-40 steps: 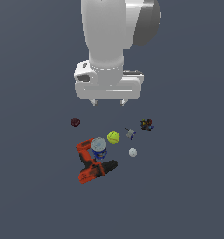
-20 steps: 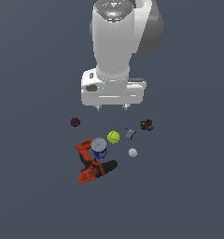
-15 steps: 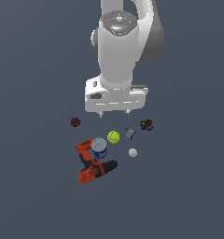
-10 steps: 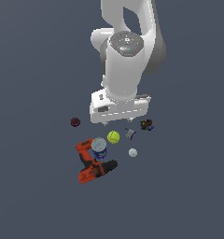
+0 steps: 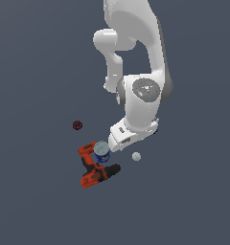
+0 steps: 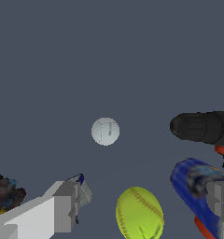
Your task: Pick up a designated object from a clutter of objects.
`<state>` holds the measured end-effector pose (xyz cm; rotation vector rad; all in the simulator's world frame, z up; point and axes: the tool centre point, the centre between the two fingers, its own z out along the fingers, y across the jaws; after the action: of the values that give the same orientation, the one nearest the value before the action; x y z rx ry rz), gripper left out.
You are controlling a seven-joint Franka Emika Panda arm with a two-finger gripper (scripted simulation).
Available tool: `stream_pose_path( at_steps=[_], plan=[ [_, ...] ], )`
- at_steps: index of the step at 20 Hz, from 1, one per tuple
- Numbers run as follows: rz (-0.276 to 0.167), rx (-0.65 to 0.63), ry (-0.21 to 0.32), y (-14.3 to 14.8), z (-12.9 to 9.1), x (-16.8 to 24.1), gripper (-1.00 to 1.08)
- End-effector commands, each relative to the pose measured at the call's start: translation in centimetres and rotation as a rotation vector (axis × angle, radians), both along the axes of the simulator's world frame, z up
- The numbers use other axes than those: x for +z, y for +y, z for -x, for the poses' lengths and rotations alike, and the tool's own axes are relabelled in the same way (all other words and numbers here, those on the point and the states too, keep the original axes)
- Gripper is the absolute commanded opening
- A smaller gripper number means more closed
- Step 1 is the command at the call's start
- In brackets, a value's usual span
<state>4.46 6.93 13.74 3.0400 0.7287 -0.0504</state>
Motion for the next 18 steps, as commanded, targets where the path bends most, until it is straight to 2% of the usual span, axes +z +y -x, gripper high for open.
stream_pose_path(
  at_steps=[1, 9, 18],
  plan=[
    [-0.006, 0.058, -0.009, 1.1, -0.4, -2.0, 1.00],
    [-0.022, 0.169, -0.023, 3.3, -0.9, -5.9, 1.00],
    [-0.024, 0.183, -0.024, 3.6, -0.8, -6.8, 1.00]
  ],
)
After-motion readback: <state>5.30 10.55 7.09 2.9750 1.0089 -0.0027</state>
